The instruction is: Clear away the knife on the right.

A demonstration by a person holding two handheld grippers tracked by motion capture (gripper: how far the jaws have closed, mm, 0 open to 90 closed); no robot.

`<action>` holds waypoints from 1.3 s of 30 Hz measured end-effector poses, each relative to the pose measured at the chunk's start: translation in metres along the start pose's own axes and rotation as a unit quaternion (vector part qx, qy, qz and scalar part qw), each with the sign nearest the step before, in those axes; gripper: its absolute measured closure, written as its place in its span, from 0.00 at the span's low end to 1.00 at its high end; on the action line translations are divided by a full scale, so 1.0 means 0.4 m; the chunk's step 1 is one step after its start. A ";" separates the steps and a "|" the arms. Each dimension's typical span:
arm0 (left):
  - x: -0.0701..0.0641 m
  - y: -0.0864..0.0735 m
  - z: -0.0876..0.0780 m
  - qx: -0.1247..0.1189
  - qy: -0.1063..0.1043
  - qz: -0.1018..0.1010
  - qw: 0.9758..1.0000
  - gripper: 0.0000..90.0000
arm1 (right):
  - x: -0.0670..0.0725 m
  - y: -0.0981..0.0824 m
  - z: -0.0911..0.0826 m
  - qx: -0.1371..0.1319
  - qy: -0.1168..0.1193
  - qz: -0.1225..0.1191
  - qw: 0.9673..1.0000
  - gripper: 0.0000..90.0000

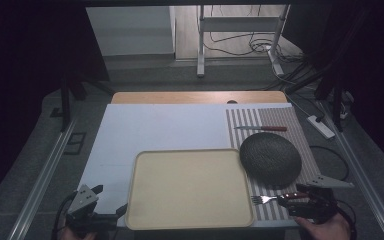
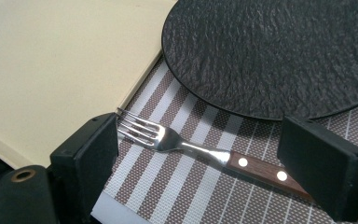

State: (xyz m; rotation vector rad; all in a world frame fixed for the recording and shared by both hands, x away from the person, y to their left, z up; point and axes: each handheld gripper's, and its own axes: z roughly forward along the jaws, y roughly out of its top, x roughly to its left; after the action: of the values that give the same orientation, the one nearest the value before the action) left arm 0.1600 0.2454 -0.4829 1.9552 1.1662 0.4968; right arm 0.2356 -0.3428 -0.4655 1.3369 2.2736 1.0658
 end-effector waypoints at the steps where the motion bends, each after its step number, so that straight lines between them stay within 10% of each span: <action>1: 0.000 0.000 0.000 0.001 0.000 0.001 1.000 0.00 | -0.001 0.000 0.001 0.002 0.002 0.002 1.000 0.14; 39: -0.011 0.005 0.007 0.016 -0.004 0.026 1.000 0.00 | -0.005 0.049 0.000 0.012 0.005 -0.001 1.000 0.18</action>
State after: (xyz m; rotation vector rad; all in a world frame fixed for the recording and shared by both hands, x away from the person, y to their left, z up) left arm 0.1608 0.2400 -0.4830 2.0182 1.1278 0.4998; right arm 0.2487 -0.3386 -0.4515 1.3404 2.3007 1.0496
